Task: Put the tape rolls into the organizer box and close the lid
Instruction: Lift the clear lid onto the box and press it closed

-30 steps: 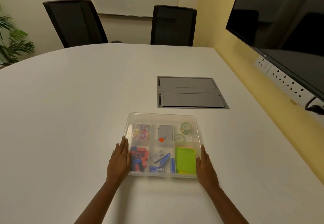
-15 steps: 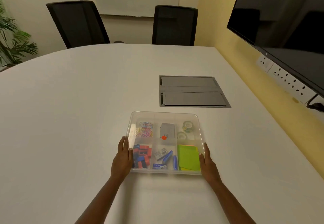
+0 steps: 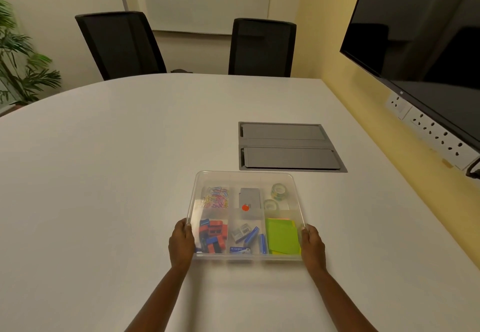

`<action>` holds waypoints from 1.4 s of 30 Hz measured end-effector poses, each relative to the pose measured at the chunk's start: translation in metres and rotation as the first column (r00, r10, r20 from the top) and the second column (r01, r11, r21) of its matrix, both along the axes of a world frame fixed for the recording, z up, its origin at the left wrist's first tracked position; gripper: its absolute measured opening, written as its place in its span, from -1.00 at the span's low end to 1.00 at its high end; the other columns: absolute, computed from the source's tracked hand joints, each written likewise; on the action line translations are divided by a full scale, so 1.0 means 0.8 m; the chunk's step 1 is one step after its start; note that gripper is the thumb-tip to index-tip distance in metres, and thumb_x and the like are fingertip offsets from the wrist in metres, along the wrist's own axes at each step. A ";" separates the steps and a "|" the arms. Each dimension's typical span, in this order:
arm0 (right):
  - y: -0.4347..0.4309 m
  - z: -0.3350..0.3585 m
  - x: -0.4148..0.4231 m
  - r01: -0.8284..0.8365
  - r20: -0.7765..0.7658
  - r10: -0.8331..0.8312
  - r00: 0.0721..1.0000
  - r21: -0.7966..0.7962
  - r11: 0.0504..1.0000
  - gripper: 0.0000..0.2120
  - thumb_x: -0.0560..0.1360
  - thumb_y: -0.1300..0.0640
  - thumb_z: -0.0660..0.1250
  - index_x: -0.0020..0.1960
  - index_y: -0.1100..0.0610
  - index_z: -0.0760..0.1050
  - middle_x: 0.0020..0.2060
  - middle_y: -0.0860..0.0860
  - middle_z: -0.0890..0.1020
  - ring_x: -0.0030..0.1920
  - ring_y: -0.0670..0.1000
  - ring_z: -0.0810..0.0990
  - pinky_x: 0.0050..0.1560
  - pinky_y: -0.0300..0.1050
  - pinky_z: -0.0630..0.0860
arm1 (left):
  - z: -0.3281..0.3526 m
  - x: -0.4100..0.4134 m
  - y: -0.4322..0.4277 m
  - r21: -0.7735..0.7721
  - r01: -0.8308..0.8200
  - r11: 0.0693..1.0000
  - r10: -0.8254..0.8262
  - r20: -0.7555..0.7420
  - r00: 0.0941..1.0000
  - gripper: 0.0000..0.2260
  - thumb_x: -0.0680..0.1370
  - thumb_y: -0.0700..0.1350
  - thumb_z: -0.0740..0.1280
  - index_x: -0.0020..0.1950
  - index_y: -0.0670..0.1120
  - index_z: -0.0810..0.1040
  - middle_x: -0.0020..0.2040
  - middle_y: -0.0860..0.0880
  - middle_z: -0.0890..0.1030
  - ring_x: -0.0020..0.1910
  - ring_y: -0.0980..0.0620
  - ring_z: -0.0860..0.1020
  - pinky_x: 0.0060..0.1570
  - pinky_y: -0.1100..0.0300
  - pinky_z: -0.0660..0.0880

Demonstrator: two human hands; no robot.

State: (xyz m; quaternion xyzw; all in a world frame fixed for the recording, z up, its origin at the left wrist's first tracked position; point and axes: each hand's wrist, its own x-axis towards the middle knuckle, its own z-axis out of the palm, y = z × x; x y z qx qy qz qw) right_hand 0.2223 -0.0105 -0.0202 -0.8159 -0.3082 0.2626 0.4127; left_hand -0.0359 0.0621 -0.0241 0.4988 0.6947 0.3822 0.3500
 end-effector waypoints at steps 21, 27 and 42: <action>0.076 -0.002 0.032 -0.042 0.066 0.049 0.997 -0.108 0.993 -0.69 0.62 0.20 0.05 0.30 0.32 0.32 0.17 0.34 0.54 0.16 0.31 0.51 0.13 0.06 0.44 | 0.003 0.024 0.066 -0.042 0.043 0.998 -0.043 -0.016 0.999 -0.73 0.62 -0.21 0.06 0.23 -0.30 0.39 0.14 -0.30 0.57 -0.03 -0.13 0.53 -0.09 0.12 0.41; 0.085 0.010 0.011 -0.198 0.522 0.313 0.793 -0.265 0.944 -0.54 0.61 0.17 0.06 0.47 0.25 0.08 0.49 0.22 0.16 0.51 0.17 0.09 0.48 0.13 0.11 | 0.011 0.035 0.058 -0.098 0.240 0.966 -0.252 -0.574 0.779 -0.55 0.62 -0.10 0.05 0.47 -0.22 0.07 0.52 -0.25 0.07 0.51 -0.21 0.06 0.47 -0.06 0.11; 0.072 -0.001 -0.071 -0.432 0.520 0.669 0.532 -0.513 0.742 -0.44 0.61 -0.11 -0.05 0.51 0.11 -0.06 0.54 0.11 0.01 0.54 0.07 -0.03 0.51 0.17 -0.05 | -0.001 0.097 0.008 -0.207 0.566 0.798 -0.537 -0.669 0.514 -0.11 0.26 0.24 -0.59 0.50 -0.12 -0.13 0.56 -0.12 -0.08 0.54 -0.09 -0.10 0.51 0.00 -0.17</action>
